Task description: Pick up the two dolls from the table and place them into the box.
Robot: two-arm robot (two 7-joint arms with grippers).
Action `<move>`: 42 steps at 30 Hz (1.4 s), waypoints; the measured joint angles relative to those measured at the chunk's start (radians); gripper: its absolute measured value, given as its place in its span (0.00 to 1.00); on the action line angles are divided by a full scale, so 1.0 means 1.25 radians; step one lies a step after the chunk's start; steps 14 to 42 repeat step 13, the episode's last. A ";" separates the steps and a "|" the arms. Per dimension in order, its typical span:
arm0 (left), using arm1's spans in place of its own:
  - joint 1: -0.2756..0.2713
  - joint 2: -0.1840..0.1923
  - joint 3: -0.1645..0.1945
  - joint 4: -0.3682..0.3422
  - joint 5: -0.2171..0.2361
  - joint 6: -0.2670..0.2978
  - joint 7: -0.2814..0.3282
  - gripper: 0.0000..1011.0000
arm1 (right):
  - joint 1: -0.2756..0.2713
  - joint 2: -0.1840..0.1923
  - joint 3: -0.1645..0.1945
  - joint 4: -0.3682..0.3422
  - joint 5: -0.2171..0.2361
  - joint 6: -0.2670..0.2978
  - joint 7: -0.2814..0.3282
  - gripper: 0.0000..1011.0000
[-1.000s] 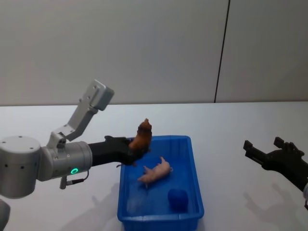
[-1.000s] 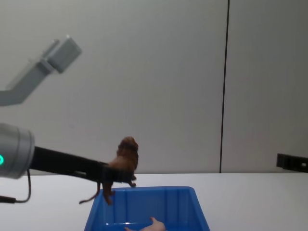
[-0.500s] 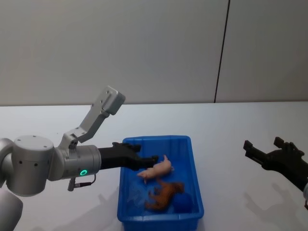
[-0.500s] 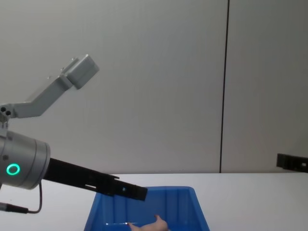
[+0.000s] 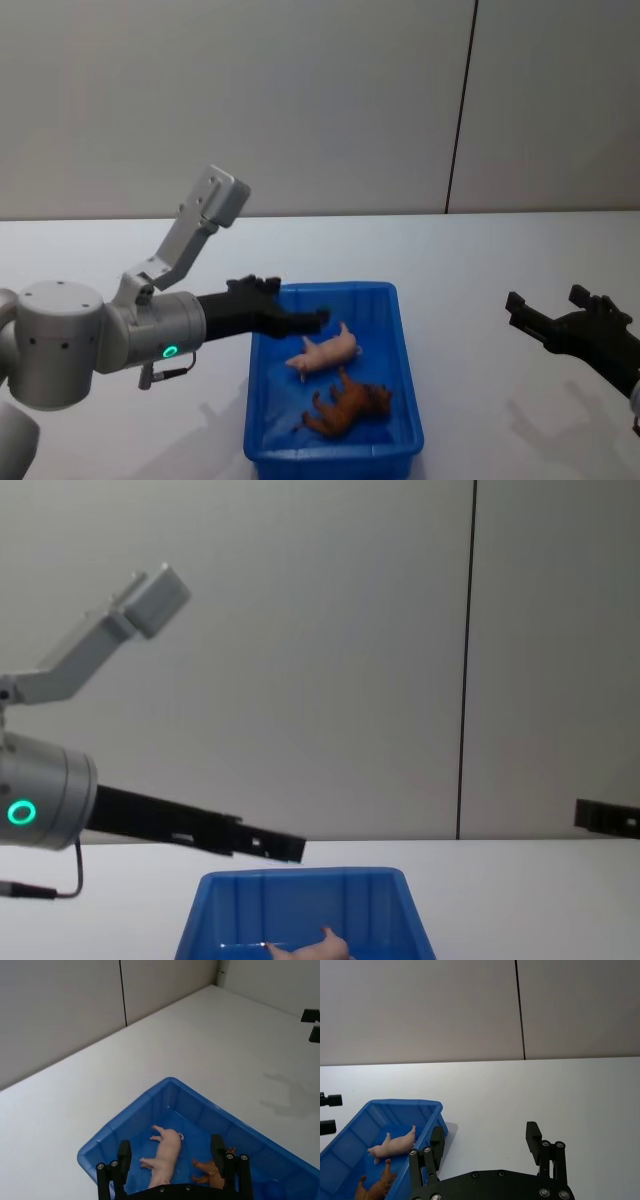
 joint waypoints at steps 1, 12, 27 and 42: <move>0.005 0.003 -0.003 -0.009 -0.006 -0.009 0.011 0.99 | 0.000 0.000 0.000 0.000 0.000 0.000 0.000 0.99; 0.037 0.026 -0.026 -0.073 -0.050 -0.087 0.101 0.99 | 0.000 0.000 0.000 0.000 0.000 0.000 0.000 0.99; 0.042 0.029 -0.030 -0.083 -0.055 -0.099 0.114 0.99 | 0.000 0.000 0.000 0.000 0.000 0.000 0.000 0.99; 0.042 0.029 -0.030 -0.083 -0.055 -0.099 0.114 0.99 | 0.000 0.000 0.000 0.000 0.000 0.000 0.000 0.99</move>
